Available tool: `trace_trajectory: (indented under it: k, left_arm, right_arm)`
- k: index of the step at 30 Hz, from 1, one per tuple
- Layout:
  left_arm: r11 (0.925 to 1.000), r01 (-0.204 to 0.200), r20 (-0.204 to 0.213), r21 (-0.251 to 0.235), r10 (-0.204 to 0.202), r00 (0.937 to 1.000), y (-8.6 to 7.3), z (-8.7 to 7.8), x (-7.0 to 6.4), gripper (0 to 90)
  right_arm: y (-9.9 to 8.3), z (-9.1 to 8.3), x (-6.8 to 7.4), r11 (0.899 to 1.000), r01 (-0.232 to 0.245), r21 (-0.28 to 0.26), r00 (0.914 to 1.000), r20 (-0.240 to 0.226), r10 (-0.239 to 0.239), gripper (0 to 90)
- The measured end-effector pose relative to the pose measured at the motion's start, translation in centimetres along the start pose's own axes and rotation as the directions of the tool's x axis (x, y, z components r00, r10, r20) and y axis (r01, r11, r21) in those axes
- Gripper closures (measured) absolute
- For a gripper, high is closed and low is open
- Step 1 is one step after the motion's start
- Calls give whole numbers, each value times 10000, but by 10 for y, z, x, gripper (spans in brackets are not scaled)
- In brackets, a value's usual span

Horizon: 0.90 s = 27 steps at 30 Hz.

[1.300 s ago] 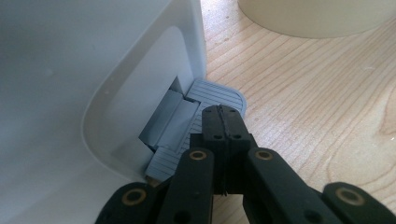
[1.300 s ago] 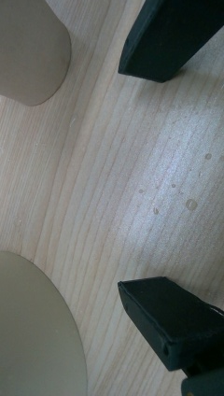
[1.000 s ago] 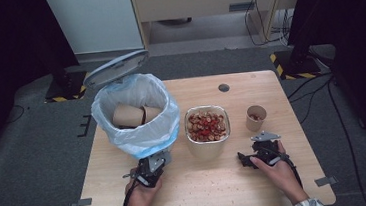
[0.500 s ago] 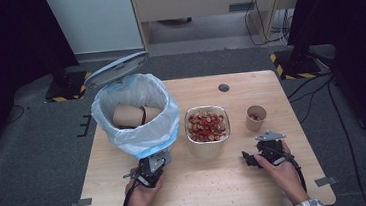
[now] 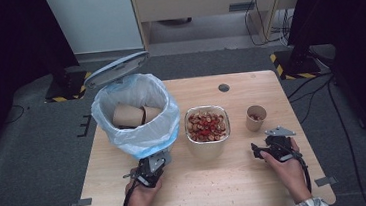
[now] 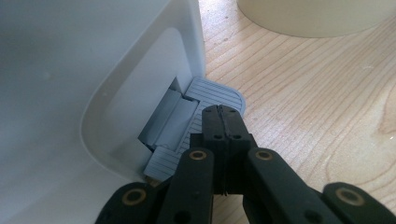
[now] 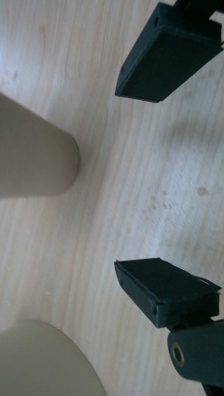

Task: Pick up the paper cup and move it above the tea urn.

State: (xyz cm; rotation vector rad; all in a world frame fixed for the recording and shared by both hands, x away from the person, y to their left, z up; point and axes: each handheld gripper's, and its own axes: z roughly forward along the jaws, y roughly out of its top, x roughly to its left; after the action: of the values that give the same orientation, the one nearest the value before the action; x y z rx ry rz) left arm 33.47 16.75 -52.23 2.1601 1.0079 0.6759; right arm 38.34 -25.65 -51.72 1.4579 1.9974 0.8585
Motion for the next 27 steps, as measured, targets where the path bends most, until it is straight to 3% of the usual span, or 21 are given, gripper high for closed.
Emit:
trace_trajectory:
  k: [4,11,20,27]
  left_arm:
    - [10000,13,21,13,-13,10000,0,0,0,899]
    - [10000,54,73,-2,-54,10000,0,0,1,899]
    - [10000,71,59,-22,-70,10000,0,0,1,899]
    - [10000,73,60,-21,-72,10000,0,0,1,899]
  right_arm:
    - [15,1,-7,10000,60,-75,10000,-49,-61,146]
    - [41,22,-18,9999,-12,-163,9999,-164,10,102]
    - [39,51,-24,9973,-434,-587,9985,-345,414,118]
    - [43,59,-25,9897,-651,-1277,9971,-470,595,174]
